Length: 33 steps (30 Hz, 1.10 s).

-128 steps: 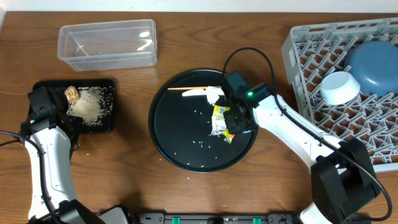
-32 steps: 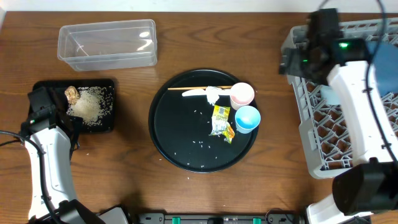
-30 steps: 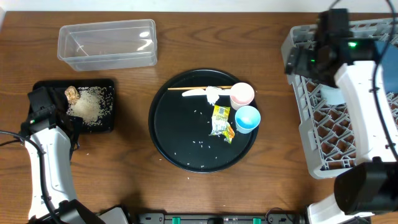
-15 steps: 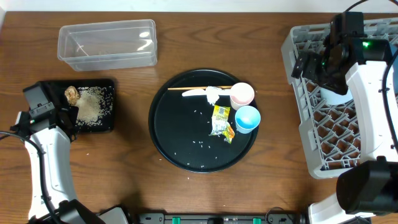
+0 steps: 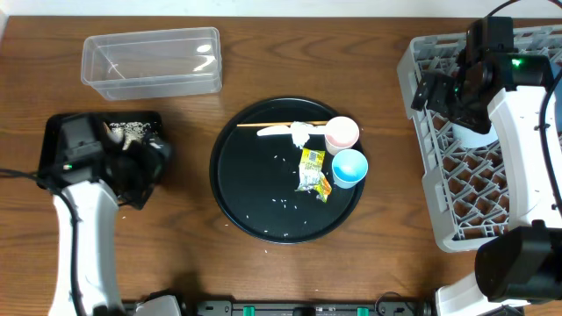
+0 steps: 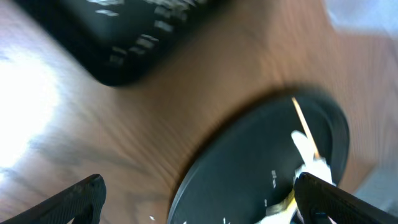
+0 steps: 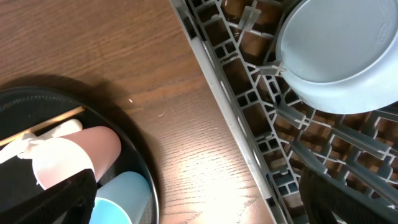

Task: Sort waste into correct bins and load items into the dishwasher rack
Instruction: 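Reach the left gripper from the black tray toward the round tray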

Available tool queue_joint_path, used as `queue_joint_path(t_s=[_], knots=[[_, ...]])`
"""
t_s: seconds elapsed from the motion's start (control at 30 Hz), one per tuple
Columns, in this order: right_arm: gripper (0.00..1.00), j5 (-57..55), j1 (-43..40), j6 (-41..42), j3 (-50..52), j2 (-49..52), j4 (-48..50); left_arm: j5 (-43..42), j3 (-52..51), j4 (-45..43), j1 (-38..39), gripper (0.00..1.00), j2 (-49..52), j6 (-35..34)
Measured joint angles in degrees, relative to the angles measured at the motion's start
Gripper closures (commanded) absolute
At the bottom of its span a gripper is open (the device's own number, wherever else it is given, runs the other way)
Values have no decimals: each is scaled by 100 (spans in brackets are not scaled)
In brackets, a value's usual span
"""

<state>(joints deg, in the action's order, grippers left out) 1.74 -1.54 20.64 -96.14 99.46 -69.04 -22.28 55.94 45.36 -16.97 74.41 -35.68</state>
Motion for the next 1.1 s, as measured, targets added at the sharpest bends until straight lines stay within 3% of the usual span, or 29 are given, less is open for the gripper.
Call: queue_joint_path(t_s=[0.23,0.5,1.1], knots=[[1,0,0,0,0,0,0,756,81,68,1993,2,-920,365],[1,0,0,0,0,0,-2,1482,109,-109,4079,2,-496,466],[1,0,0,0,0,0,0,1740,109,-2037,5401,2,1862,748]])
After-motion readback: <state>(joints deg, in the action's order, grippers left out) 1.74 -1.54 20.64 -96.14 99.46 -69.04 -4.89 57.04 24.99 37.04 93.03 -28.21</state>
